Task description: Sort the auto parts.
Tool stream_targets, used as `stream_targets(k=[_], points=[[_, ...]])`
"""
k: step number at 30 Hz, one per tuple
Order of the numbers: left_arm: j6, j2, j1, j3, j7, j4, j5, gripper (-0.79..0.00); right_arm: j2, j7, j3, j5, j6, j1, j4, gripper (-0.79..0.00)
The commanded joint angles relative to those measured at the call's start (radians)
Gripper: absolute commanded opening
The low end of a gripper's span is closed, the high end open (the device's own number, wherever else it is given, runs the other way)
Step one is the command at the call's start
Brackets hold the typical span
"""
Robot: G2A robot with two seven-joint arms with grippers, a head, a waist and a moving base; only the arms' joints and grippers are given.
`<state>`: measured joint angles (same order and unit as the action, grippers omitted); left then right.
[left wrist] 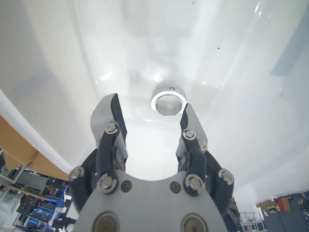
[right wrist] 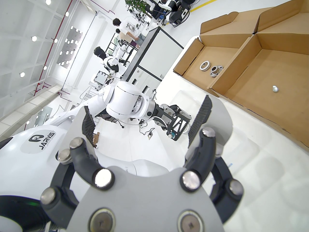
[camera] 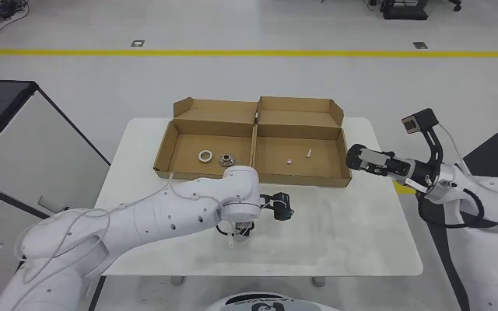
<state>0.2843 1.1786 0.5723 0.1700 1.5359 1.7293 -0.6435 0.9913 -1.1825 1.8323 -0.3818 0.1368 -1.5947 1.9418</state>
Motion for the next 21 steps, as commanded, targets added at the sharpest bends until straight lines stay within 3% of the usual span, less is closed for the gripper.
stream_targets(k=[1,15,21], points=[[0.0,0.004,0.007,0.0,0.0,-0.007,-0.012,-0.286,0.0,0.0,0.0,0.0,0.0,0.0,0.0,0.0],[0.0,0.006,0.023,0.0,0.0,-0.017,-0.035,-0.354,0.0,0.0,0.0,0.0,0.0,0.0,0.0,0.0],[0.0,-0.008,0.017,0.0,0.0,-0.005,-0.026,-0.326,0.0,0.0,0.0,0.0,0.0,0.0,0.0,0.0]])
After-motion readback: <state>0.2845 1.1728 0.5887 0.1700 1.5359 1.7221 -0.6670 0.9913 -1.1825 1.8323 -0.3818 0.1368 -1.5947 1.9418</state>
